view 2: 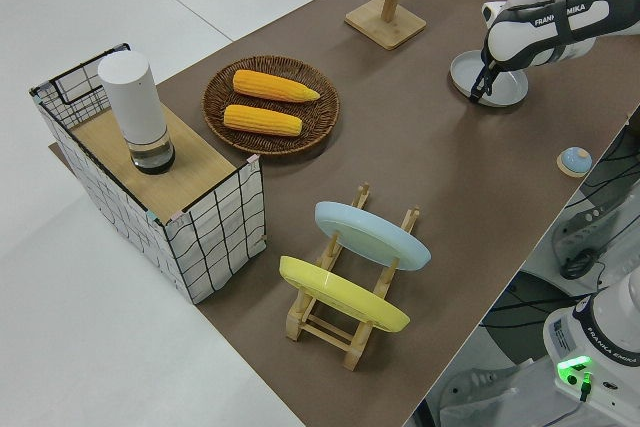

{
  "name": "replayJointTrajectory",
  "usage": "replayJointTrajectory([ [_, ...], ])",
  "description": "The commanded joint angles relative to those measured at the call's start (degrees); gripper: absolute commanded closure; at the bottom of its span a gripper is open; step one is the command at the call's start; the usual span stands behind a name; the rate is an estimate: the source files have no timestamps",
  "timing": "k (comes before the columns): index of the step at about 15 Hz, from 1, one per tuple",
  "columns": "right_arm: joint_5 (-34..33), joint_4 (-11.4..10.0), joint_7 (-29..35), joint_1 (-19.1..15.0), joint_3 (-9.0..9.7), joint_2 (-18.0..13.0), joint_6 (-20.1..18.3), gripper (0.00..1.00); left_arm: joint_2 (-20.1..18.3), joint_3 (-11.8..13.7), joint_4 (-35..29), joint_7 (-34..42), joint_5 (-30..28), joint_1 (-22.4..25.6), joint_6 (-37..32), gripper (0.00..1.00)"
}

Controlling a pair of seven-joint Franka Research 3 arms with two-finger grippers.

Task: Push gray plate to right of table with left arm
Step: 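Keep pushing the gray plate with the left gripper toward the toaster oven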

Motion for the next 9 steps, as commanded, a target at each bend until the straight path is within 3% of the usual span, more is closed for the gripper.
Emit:
replayJointTrajectory([
  [1, 0.46, 0.05, -0.15, -0.62, 0.23, -0.43, -0.69, 0.017, 6.95, -1.00, 5.34, -6.64, -0.36, -3.80, 0.41, 1.00],
  [9, 0.46, -0.03, -0.06, -0.62, 0.32, -0.43, -0.69, 0.017, 14.42, -1.00, 17.29, -15.00, 0.17, -9.78, -4.24, 1.00],
])
